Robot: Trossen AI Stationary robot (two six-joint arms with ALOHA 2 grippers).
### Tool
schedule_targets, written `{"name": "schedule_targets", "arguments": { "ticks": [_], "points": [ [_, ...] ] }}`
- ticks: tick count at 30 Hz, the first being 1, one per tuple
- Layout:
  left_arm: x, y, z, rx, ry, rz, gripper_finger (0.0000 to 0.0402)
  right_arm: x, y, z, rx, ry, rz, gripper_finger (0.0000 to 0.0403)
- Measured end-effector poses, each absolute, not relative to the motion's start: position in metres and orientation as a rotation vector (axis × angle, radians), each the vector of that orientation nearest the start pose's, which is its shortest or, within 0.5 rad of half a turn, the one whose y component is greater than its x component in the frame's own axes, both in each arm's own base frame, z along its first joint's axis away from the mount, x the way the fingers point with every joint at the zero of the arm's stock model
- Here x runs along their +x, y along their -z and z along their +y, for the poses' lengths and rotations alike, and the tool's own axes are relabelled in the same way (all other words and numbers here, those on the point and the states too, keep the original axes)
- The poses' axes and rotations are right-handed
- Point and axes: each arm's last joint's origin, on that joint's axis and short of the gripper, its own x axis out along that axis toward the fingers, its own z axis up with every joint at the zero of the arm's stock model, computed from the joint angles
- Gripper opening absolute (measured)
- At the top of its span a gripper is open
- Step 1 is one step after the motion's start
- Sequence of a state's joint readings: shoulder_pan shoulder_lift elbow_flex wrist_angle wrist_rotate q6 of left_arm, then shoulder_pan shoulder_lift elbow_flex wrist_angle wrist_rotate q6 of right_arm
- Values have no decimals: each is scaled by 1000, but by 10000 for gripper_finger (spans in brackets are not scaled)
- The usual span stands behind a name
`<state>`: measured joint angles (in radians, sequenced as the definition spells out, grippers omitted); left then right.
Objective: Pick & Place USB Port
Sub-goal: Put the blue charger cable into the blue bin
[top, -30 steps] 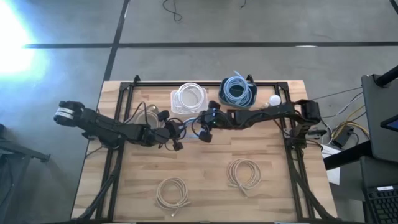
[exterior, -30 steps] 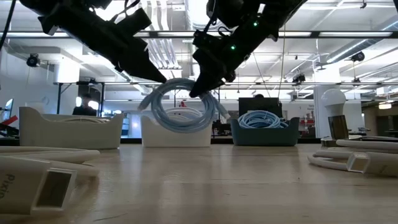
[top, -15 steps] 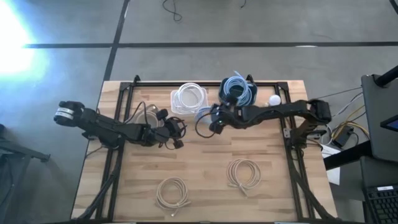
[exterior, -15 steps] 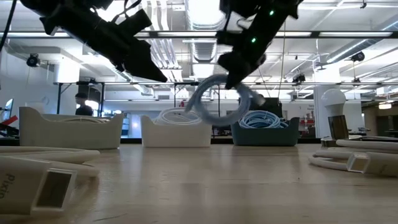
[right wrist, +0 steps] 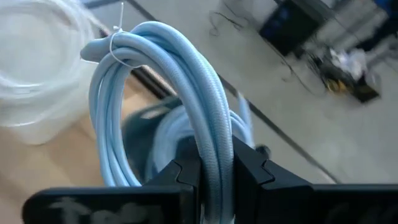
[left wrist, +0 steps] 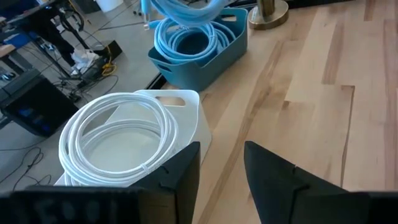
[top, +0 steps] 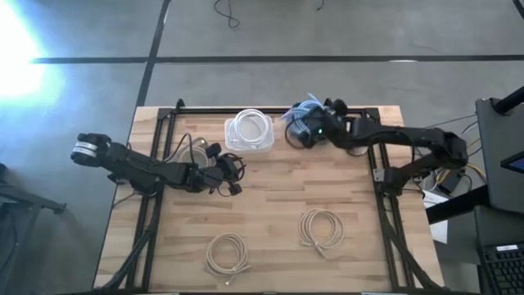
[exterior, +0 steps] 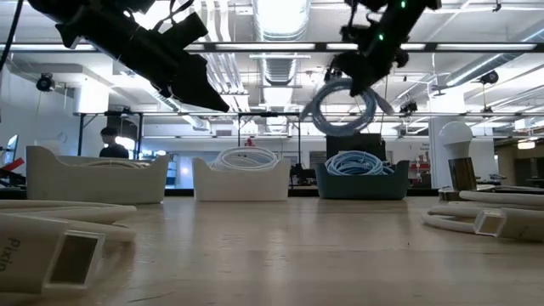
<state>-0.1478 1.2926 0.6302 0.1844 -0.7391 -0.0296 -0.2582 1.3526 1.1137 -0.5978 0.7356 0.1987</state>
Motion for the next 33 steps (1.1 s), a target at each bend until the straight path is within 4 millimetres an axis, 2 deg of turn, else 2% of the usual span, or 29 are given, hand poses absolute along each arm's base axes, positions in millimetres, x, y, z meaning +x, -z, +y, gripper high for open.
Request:
{"name": "schedule_targets", "arguments": {
  "ticks": [3, 7, 16, 24, 33],
  "points": [
    [257, -213, -18, 179, -588, 429, 145, 249, -285, -107, 16, 1056, 780, 46],
    [257, -213, -17, 178, -591, 429, 145, 239, -266, -130, 103, 1031, 856, 46],
    [257, -213, -14, 174, -603, 428, 145, 234, -235, -166, 125, 1050, 989, 47],
    [257, -213, -13, 174, -607, 429, 145, 245, -214, -175, 108, 966, 1058, 48],
    [257, -213, -13, 174, -606, 429, 145, 247, -208, -177, 101, 961, 1080, 49]
  ]
}}
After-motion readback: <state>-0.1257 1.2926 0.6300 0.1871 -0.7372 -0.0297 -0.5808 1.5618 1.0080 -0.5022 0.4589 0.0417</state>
